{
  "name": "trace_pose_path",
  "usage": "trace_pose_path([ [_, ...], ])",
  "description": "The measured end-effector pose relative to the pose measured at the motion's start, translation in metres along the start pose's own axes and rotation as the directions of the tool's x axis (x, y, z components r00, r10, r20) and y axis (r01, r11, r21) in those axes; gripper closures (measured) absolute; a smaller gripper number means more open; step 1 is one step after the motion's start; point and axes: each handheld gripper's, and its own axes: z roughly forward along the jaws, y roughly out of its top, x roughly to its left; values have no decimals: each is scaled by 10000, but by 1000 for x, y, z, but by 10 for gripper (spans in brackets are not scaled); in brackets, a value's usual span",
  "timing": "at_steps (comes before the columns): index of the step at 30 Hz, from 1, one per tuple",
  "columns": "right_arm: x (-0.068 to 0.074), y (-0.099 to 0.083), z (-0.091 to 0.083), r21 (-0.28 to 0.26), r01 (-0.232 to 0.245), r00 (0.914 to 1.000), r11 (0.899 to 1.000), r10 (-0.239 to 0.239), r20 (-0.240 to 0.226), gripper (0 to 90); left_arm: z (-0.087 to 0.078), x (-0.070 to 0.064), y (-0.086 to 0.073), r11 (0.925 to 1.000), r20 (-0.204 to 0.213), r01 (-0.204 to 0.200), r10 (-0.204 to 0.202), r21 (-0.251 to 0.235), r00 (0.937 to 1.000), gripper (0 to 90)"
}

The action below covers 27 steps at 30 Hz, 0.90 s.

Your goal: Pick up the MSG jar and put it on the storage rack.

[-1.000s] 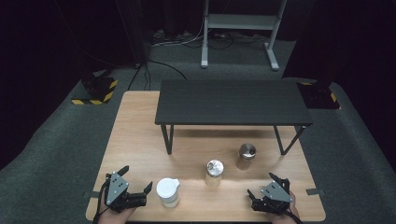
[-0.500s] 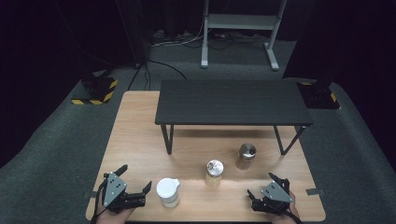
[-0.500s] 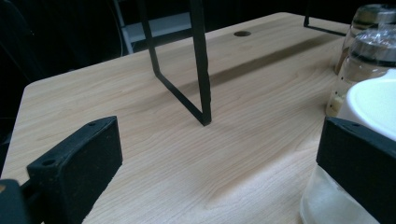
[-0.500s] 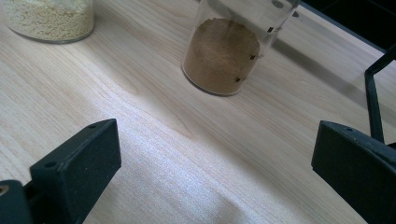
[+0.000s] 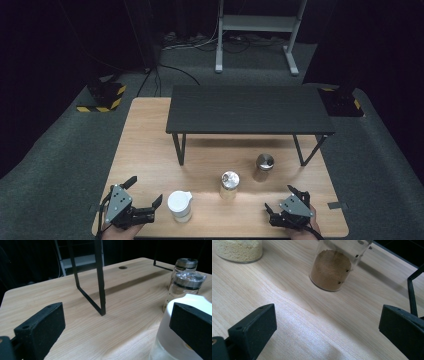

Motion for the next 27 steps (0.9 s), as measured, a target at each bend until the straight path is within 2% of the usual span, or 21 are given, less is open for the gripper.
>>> trace_pose_path([
  [17,0,0,0,-13,0,10000,10000,0,-22,2,-5,-21,16,9975,461,-518,540,-475,9975,3],
  [27,0,0,0,-29,-8,10000,10000,8,-55,2,-4,-34,21,9958,904,-580,643,-705,9938,3],
])
